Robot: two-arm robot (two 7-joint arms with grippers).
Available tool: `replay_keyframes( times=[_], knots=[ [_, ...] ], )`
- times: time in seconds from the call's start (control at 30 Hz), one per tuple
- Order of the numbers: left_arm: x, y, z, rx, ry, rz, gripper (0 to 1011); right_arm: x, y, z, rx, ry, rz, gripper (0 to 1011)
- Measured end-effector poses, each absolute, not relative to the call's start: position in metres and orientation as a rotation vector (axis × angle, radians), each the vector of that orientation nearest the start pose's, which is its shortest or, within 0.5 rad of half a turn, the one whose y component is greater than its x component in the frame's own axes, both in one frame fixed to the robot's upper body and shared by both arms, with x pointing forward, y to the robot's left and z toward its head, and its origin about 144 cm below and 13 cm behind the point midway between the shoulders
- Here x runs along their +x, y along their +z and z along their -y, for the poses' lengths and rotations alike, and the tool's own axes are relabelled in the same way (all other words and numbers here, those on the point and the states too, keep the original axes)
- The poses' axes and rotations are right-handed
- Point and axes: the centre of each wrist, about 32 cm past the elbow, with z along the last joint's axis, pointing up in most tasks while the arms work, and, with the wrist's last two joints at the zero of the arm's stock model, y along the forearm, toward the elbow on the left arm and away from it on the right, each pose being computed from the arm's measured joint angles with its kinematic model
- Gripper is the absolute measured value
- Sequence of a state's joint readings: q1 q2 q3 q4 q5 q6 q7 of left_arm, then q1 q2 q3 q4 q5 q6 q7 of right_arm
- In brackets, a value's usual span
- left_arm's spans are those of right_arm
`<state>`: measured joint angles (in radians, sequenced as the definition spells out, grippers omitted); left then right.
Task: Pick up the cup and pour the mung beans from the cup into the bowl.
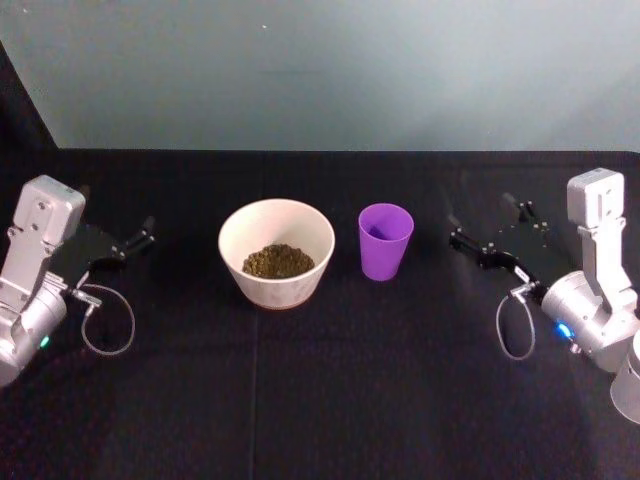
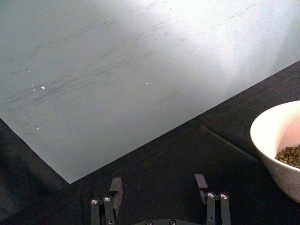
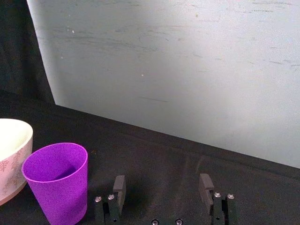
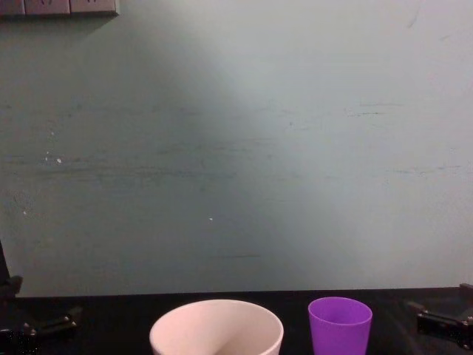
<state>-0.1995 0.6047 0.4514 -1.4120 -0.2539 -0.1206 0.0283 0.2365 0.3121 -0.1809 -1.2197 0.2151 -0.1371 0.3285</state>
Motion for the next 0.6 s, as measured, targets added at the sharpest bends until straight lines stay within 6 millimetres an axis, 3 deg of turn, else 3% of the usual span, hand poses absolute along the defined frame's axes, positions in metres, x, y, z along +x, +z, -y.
replay_keyframes(
  times=[0.6],
  knots=[
    [0.4886, 1.1398, -0.3096, 0.304, 1.248, 0.285, 1000, 0.5184, 1.1192, 0.3002, -0.118, -1.164, 0.069, 1002]
  ],
)
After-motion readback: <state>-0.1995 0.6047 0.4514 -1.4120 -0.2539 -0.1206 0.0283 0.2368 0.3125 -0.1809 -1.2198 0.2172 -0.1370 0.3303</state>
